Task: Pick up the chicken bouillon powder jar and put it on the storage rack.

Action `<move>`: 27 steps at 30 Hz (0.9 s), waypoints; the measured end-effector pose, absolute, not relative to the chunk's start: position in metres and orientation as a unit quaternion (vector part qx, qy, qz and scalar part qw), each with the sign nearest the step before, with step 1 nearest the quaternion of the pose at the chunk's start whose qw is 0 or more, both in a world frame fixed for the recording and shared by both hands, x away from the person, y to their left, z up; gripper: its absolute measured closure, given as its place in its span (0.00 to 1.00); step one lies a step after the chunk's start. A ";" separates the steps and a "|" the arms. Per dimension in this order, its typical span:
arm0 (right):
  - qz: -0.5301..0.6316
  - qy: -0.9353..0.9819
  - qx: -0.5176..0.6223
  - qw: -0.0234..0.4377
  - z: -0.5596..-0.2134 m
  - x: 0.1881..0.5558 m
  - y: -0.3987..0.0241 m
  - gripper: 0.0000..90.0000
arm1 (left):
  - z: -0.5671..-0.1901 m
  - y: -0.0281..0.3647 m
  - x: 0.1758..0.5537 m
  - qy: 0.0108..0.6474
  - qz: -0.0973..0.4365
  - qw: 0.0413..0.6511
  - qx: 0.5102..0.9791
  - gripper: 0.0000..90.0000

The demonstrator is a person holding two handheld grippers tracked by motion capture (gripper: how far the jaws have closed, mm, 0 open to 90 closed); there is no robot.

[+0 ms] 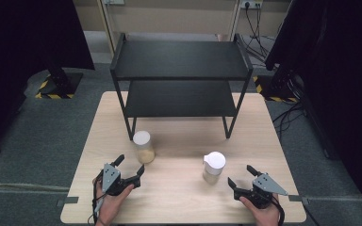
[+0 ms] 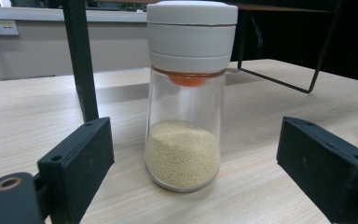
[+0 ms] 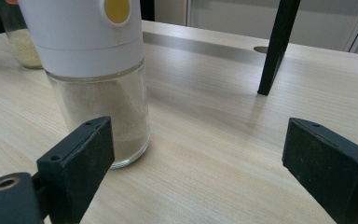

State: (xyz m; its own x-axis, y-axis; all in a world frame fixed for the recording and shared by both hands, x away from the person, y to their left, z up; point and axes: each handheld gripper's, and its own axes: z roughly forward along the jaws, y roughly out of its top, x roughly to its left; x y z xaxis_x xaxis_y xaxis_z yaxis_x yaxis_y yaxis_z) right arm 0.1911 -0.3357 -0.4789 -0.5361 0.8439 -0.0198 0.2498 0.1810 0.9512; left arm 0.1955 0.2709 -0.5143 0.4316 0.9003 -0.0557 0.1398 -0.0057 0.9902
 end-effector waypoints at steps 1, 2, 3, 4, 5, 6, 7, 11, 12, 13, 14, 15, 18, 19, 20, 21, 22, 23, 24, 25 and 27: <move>0.512 0.711 0.385 0.290 -0.479 0.191 -0.336 0.10 | -0.514 0.271 0.196 0.415 0.333 0.570 0.626 0.12; 0.511 0.711 0.386 0.290 -0.479 0.191 -0.336 0.10 | -0.513 0.270 0.196 0.414 0.333 0.571 0.626 0.12; 0.511 0.711 0.386 0.289 -0.479 0.192 -0.336 0.10 | -0.513 0.270 0.196 0.414 0.333 0.571 0.626 0.12; 0.511 0.712 0.386 0.289 -0.479 0.192 -0.336 0.10 | -0.512 0.270 0.197 0.412 0.335 0.573 0.624 0.12; 0.511 0.712 0.385 0.289 -0.479 0.192 -0.336 0.10 | -0.511 0.270 0.198 0.411 0.335 0.575 0.623 0.12; 0.512 0.711 0.385 0.289 -0.479 0.192 -0.336 0.10 | -0.510 0.270 0.199 0.410 0.334 0.576 0.623 0.12; 0.512 0.711 0.385 0.289 -0.479 0.192 -0.336 0.10 | -0.509 0.269 0.200 0.408 0.334 0.579 0.622 0.12; 0.512 0.711 0.386 0.289 -0.479 0.192 -0.336 0.10 | -0.506 0.267 0.205 0.403 0.334 0.584 0.620 0.13; 0.512 0.711 0.385 0.289 -0.479 0.192 -0.336 0.10 | -0.505 0.267 0.207 0.403 0.334 0.586 0.619 0.13; 0.512 0.711 0.385 0.289 -0.479 0.191 -0.336 0.10 | -0.505 0.267 0.208 0.402 0.333 0.587 0.619 0.13; 0.512 0.711 0.385 0.289 -0.479 0.192 -0.336 0.10 | -0.504 0.267 0.210 0.402 0.333 0.587 0.619 0.13; 0.512 0.711 0.386 0.289 -0.479 0.192 -0.336 0.10 | -0.504 0.266 0.211 0.401 0.333 0.588 0.619 0.14; 0.513 0.711 0.386 0.288 -0.479 0.192 -0.336 0.10 | -0.504 0.263 0.219 0.401 0.331 0.588 0.620 0.14; 0.512 0.711 0.386 0.288 -0.479 0.192 -0.336 0.10 | -0.504 0.262 0.222 0.402 0.330 0.589 0.619 0.15; 0.512 0.711 0.385 0.288 -0.479 0.192 -0.336 0.10 | -0.505 0.261 0.226 0.403 0.327 0.590 0.618 0.15; 0.512 0.712 0.386 0.288 -0.479 0.192 -0.336 0.10 | -0.505 0.261 0.226 0.403 0.327 0.590 0.618 0.16; 0.512 0.711 0.386 0.288 -0.479 0.192 -0.336 0.10 | -0.505 0.259 0.232 0.407 0.326 0.589 0.617 0.16; 0.512 0.711 0.386 0.288 -0.479 0.192 -0.336 0.10 | -0.505 0.258 0.235 0.409 0.326 0.590 0.615 0.16; 0.512 0.711 0.386 0.288 -0.479 0.192 -0.336 0.10 | -0.505 0.257 0.236 0.411 0.328 0.591 0.612 0.17; 0.512 0.712 0.386 0.287 -0.478 0.192 -0.336 0.10 | -0.505 0.255 0.239 0.412 0.330 0.590 0.610 0.17; 0.512 0.712 0.387 0.284 -0.478 0.193 -0.337 0.10 | -0.503 0.252 0.242 0.417 0.334 0.587 0.609 0.18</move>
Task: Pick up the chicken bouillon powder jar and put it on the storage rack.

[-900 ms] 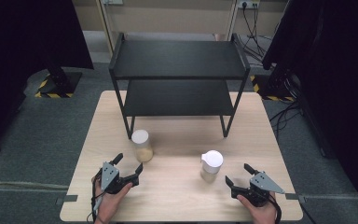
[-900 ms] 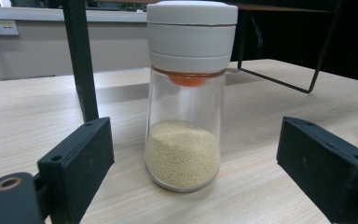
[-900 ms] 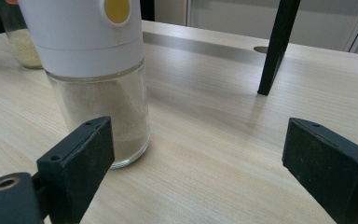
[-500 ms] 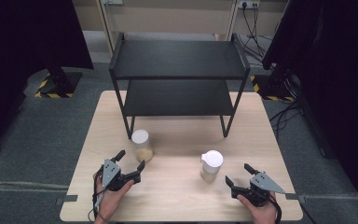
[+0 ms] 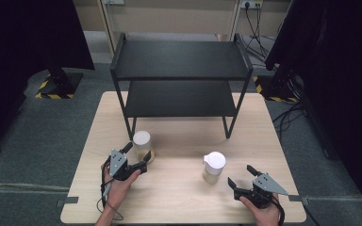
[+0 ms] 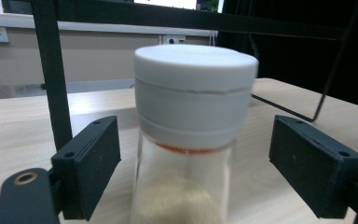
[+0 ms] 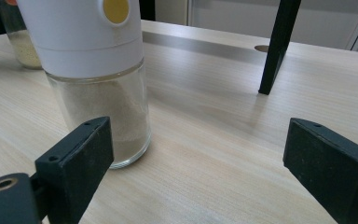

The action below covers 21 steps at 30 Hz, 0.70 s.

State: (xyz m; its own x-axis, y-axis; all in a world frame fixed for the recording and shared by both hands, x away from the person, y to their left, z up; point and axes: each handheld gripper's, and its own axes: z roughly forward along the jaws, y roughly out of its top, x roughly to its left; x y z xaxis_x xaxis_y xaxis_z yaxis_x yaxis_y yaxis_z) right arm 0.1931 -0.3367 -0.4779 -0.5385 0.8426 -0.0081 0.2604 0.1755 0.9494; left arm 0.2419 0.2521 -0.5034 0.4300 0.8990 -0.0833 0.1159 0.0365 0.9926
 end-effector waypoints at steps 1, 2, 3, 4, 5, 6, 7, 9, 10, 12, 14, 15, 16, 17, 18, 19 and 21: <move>0.513 0.711 0.388 0.284 -0.478 0.193 -0.337 0.10 | -0.503 0.251 0.243 0.417 0.335 0.586 0.609 0.19; 0.513 0.711 0.388 0.283 -0.478 0.194 -0.337 0.10 | -0.503 0.250 0.245 0.417 0.335 0.587 0.608 0.20; 0.513 0.711 0.388 0.283 -0.478 0.194 -0.337 0.10 | -0.503 0.249 0.247 0.418 0.334 0.588 0.607 0.20; 0.512 0.712 0.387 0.283 -0.478 0.194 -0.337 0.10 | -0.502 0.248 0.248 0.417 0.334 0.587 0.608 0.21; 0.512 0.712 0.387 0.283 -0.478 0.194 -0.337 0.10 | -0.502 0.247 0.250 0.417 0.334 0.587 0.608 0.22; 0.512 0.712 0.387 0.283 -0.478 0.194 -0.337 0.10 | -0.502 0.247 0.250 0.417 0.334 0.587 0.608 0.23; 0.512 0.712 0.387 0.284 -0.478 0.194 -0.337 0.10 | -0.501 0.246 0.251 0.414 0.336 0.585 0.611 0.23; 0.513 0.712 0.387 0.284 -0.478 0.194 -0.337 0.10 | -0.501 0.245 0.252 0.414 0.344 0.583 0.609 0.26; 0.513 0.712 0.387 0.283 -0.478 0.194 -0.337 0.10 | -0.501 0.245 0.253 0.415 0.344 0.584 0.607 0.28; 0.512 0.712 0.388 0.283 -0.478 0.194 -0.337 0.10 | -0.501 0.245 0.254 0.412 0.347 0.585 0.607 0.31; 0.512 0.713 0.388 0.282 -0.478 0.194 -0.337 0.10 | -0.501 0.245 0.255 0.406 0.347 0.585 0.610 0.34; 0.512 0.713 0.388 0.282 -0.478 0.194 -0.337 0.10 | -0.501 0.245 0.255 0.406 0.347 0.585 0.610 0.36; 0.512 0.713 0.388 0.281 -0.478 0.195 -0.337 0.10 | -0.500 0.245 0.255 0.401 0.352 0.580 0.615 0.37; 0.513 0.712 0.389 0.281 -0.478 0.195 -0.337 0.09 | -0.500 0.245 0.256 0.401 0.353 0.580 0.615 0.37; 0.513 0.711 0.390 0.281 -0.478 0.195 -0.337 0.09 | -0.500 0.245 0.256 0.401 0.353 0.580 0.615 0.37; 0.513 0.711 0.390 0.280 -0.478 0.195 -0.337 0.09 | -0.502 0.244 0.256 0.403 0.352 0.585 0.609 0.37; 0.514 0.710 0.391 0.281 -0.478 0.194 -0.338 0.09 | -0.502 0.243 0.255 0.405 0.352 0.585 0.608 0.37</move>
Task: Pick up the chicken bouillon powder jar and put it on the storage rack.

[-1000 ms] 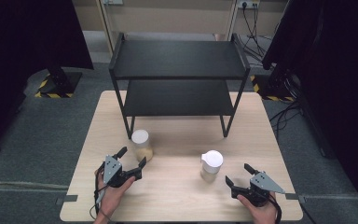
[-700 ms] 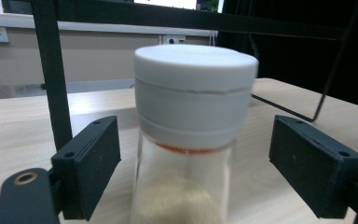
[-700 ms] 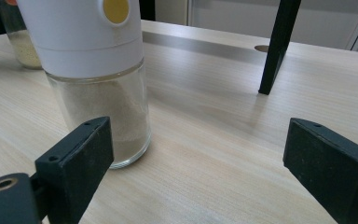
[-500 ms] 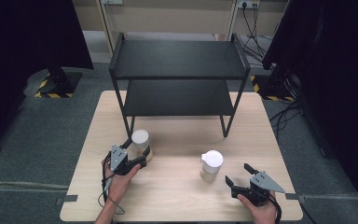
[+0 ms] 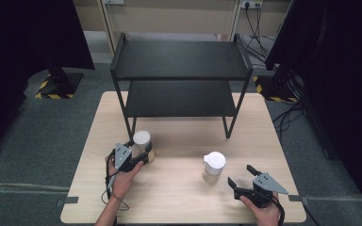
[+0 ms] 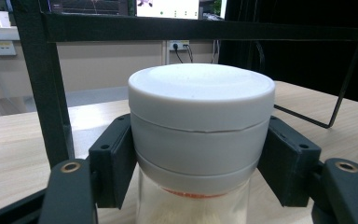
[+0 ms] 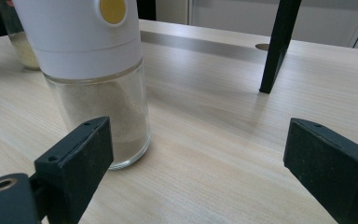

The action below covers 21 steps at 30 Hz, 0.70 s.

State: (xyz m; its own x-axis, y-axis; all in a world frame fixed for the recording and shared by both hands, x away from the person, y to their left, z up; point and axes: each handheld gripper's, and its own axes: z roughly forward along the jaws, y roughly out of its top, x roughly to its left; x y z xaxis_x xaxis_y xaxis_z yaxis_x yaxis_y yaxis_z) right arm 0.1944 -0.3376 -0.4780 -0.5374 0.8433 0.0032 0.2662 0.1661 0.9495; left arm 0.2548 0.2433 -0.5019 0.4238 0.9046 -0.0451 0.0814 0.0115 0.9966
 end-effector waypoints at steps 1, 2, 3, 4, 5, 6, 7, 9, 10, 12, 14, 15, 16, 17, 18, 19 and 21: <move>0.514 0.710 0.391 0.281 -0.478 0.194 -0.338 0.09 | -0.501 0.243 0.255 0.406 0.352 0.583 0.609 0.37; 0.514 0.710 0.391 0.280 -0.478 0.195 -0.338 0.09 | -0.501 0.243 0.255 0.406 0.352 0.582 0.610 0.38; 0.514 0.710 0.391 0.280 -0.478 0.195 -0.338 0.09 | -0.500 0.243 0.255 0.407 0.352 0.582 0.610 0.38; 0.515 0.710 0.391 0.280 -0.478 0.195 -0.338 0.09 | -0.499 0.243 0.254 0.409 0.351 0.582 0.609 0.38; 0.515 0.710 0.391 0.280 -0.478 0.195 -0.338 0.09 | -0.499 0.243 0.254 0.410 0.350 0.583 0.608 0.38; 0.516 0.709 0.391 0.280 -0.478 0.195 -0.338 0.09 | -0.499 0.243 0.254 0.410 0.350 0.584 0.607 0.38; 0.516 0.709 0.391 0.280 -0.478 0.195 -0.338 0.09 | -0.498 0.243 0.252 0.410 0.350 0.586 0.605 0.38; 0.516 0.709 0.392 0.279 -0.478 0.195 -0.339 0.09 | -0.494 0.244 0.250 0.406 0.352 0.589 0.604 0.38; 0.516 0.709 0.392 0.279 -0.478 0.195 -0.339 0.09 | -0.492 0.244 0.249 0.404 0.353 0.590 0.603 0.38; 0.516 0.709 0.391 0.279 -0.478 0.195 -0.338 0.09 | -0.487 0.244 0.246 0.400 0.357 0.595 0.599 0.38; 0.516 0.709 0.391 0.280 -0.478 0.194 -0.338 0.09 | -0.482 0.244 0.243 0.396 0.360 0.598 0.597 0.38; 0.516 0.708 0.391 0.281 -0.479 0.194 -0.338 0.09 | -0.479 0.244 0.241 0.393 0.362 0.600 0.595 0.38; 0.516 0.708 0.392 0.281 -0.479 0.194 -0.338 0.09 | -0.475 0.243 0.240 0.390 0.365 0.602 0.594 0.38; 0.516 0.708 0.391 0.282 -0.479 0.194 -0.338 0.09 | -0.472 0.243 0.238 0.388 0.368 0.603 0.592 0.38; 0.516 0.708 0.391 0.281 -0.479 0.194 -0.338 0.09 | -0.468 0.243 0.237 0.385 0.370 0.605 0.591 0.38; 0.516 0.708 0.391 0.281 -0.479 0.194 -0.338 0.09 | -0.464 0.243 0.236 0.383 0.373 0.608 0.587 0.38; 0.516 0.708 0.392 0.282 -0.479 0.194 -0.338 0.09 | -0.457 0.242 0.234 0.381 0.378 0.613 0.580 0.38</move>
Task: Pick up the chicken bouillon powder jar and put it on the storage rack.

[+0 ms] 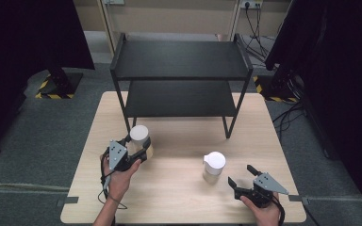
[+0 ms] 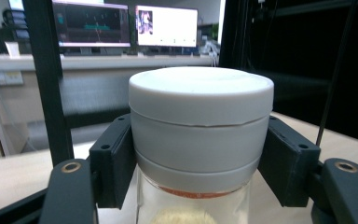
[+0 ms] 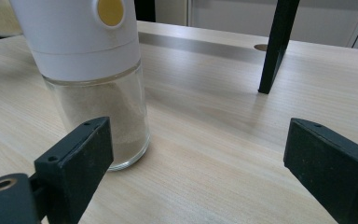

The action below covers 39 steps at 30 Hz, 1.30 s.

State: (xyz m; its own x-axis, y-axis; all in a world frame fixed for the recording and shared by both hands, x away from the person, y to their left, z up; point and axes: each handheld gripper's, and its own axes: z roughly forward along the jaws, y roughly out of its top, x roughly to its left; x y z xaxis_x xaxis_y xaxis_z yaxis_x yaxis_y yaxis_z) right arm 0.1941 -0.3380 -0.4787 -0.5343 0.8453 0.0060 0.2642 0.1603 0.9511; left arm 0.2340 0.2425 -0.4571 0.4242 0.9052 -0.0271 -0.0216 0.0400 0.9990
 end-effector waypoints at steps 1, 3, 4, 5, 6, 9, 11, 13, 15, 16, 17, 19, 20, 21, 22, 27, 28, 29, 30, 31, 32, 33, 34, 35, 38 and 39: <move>0.516 0.708 0.392 0.282 -0.479 0.194 -0.338 0.09 | -0.457 0.242 0.234 0.381 0.378 0.613 0.580 0.38; 0.516 0.707 0.392 0.282 -0.479 0.194 -0.338 0.09 | -0.450 0.242 0.233 0.378 0.383 0.615 0.576 0.38; 0.516 0.707 0.392 0.282 -0.479 0.194 -0.338 0.09 | -0.446 0.242 0.233 0.377 0.383 0.619 0.573 0.38; 0.516 0.708 0.391 0.282 -0.479 0.194 -0.338 0.09 | -0.444 0.243 0.233 0.377 0.383 0.620 0.571 0.38; 0.516 0.708 0.392 0.282 -0.479 0.194 -0.338 0.09 | -0.440 0.243 0.233 0.376 0.385 0.623 0.568 0.38; 0.517 0.707 0.391 0.283 -0.479 0.194 -0.338 0.09 | -0.432 0.242 0.232 0.370 0.391 0.627 0.563 0.38; 0.517 0.706 0.393 0.282 -0.479 0.194 -0.338 0.09 | -0.427 0.242 0.232 0.369 0.394 0.629 0.559 0.38; 0.517 0.706 0.392 0.284 -0.479 0.193 -0.338 0.09 | -0.422 0.241 0.232 0.367 0.399 0.631 0.555 0.38; 0.517 0.706 0.393 0.283 -0.479 0.193 -0.338 0.09 | -0.418 0.240 0.232 0.367 0.402 0.633 0.550 0.38; 0.517 0.706 0.392 0.284 -0.479 0.193 -0.338 0.09 | -0.415 0.240 0.232 0.365 0.403 0.635 0.548 0.38; 0.517 0.706 0.393 0.283 -0.479 0.193 -0.338 0.09 | -0.413 0.240 0.233 0.365 0.404 0.637 0.546 0.38; 0.517 0.706 0.392 0.285 -0.480 0.193 -0.338 0.09 | -0.408 0.239 0.234 0.363 0.408 0.638 0.543 0.38; 0.517 0.706 0.392 0.284 -0.480 0.193 -0.338 0.09 | -0.406 0.238 0.234 0.362 0.409 0.638 0.543 0.38; 0.517 0.706 0.392 0.284 -0.479 0.193 -0.338 0.09 | -0.403 0.238 0.235 0.363 0.410 0.639 0.540 0.38; 0.517 0.705 0.392 0.284 -0.480 0.193 -0.338 0.09 | -0.401 0.238 0.236 0.363 0.412 0.639 0.538 0.38; 0.518 0.705 0.393 0.284 -0.480 0.193 -0.338 0.09 | -0.389 0.236 0.239 0.363 0.421 0.641 0.530 0.38; 0.518 0.705 0.393 0.284 -0.480 0.193 -0.338 0.09 | -0.386 0.235 0.240 0.363 0.423 0.641 0.527 0.38; 0.518 0.705 0.393 0.284 -0.480 0.193 -0.338 0.09 | -0.385 0.235 0.240 0.363 0.425 0.641 0.526 0.38; 0.517 0.705 0.392 0.284 -0.480 0.193 -0.338 0.09 | -0.382 0.234 0.241 0.362 0.427 0.642 0.524 0.38; 0.517 0.705 0.393 0.284 -0.480 0.193 -0.338 0.09 | -0.378 0.234 0.242 0.362 0.429 0.644 0.520 0.38; 0.517 0.705 0.393 0.284 -0.480 0.193 -0.338 0.09 | -0.375 0.233 0.243 0.361 0.431 0.644 0.518 0.38; 0.518 0.705 0.393 0.284 -0.480 0.193 -0.338 0.09 | -0.373 0.233 0.244 0.359 0.433 0.645 0.517 0.38; 0.518 0.705 0.393 0.284 -0.480 0.193 -0.338 0.09 | -0.370 0.232 0.245 0.358 0.435 0.645 0.516 0.38; 0.518 0.705 0.394 0.283 -0.480 0.193 -0.338 0.09 | -0.367 0.232 0.245 0.359 0.436 0.645 0.515 0.38; 0.519 0.704 0.394 0.283 -0.480 0.193 -0.338 0.09 | -0.360 0.230 0.248 0.358 0.440 0.646 0.511 0.38; 0.519 0.704 0.394 0.283 -0.480 0.193 -0.338 0.09 | -0.357 0.229 0.249 0.358 0.441 0.647 0.509 0.38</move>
